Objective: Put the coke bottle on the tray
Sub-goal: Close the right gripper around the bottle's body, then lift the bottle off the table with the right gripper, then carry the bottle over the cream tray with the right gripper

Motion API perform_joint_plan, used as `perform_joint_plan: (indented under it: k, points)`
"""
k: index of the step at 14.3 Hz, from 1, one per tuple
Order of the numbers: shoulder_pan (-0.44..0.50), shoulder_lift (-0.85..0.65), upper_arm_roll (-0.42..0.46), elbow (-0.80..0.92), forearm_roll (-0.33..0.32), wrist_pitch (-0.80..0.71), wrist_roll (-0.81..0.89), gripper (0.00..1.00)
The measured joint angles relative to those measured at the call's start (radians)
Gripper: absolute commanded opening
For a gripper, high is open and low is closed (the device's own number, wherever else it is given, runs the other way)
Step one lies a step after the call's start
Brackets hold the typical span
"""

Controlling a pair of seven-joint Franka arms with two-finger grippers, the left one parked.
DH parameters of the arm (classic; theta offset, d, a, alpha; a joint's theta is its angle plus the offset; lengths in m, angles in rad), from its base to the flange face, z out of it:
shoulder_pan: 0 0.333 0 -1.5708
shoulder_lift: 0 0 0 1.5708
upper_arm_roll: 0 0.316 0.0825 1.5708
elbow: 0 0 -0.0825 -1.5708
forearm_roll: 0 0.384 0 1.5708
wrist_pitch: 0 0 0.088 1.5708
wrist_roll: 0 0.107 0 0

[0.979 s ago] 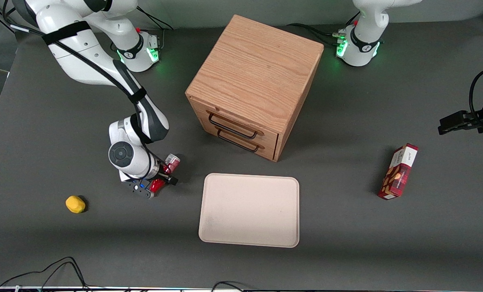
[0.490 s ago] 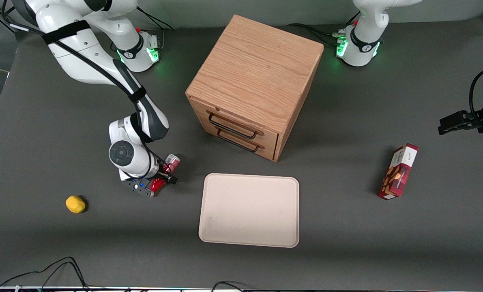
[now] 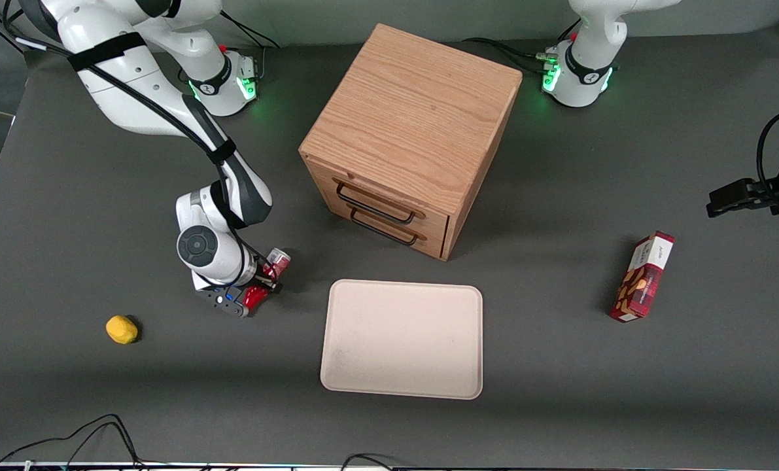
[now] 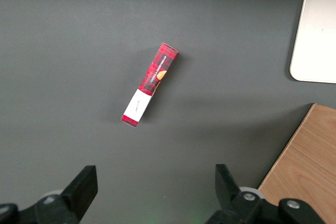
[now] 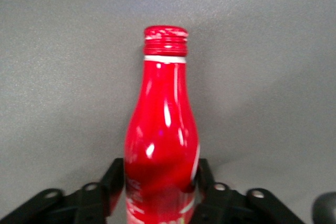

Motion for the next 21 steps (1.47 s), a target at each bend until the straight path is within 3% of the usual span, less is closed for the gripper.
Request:
perform_joint_plan:
  k: [8, 11, 16, 21]
  points:
    - [-0.003, -0.016, -0.002, -0.009, -0.001, 0.004, 0.0, 0.0]
    - [-0.023, -0.093, -0.001, -0.01, -0.003, -0.063, -0.001, 0.0]
    - [-0.051, -0.34, 0.003, 0.043, 0.02, -0.394, -0.088, 0.0]
    - [-0.068, -0.403, 0.005, 0.385, 0.074, -0.789, -0.174, 0.0]
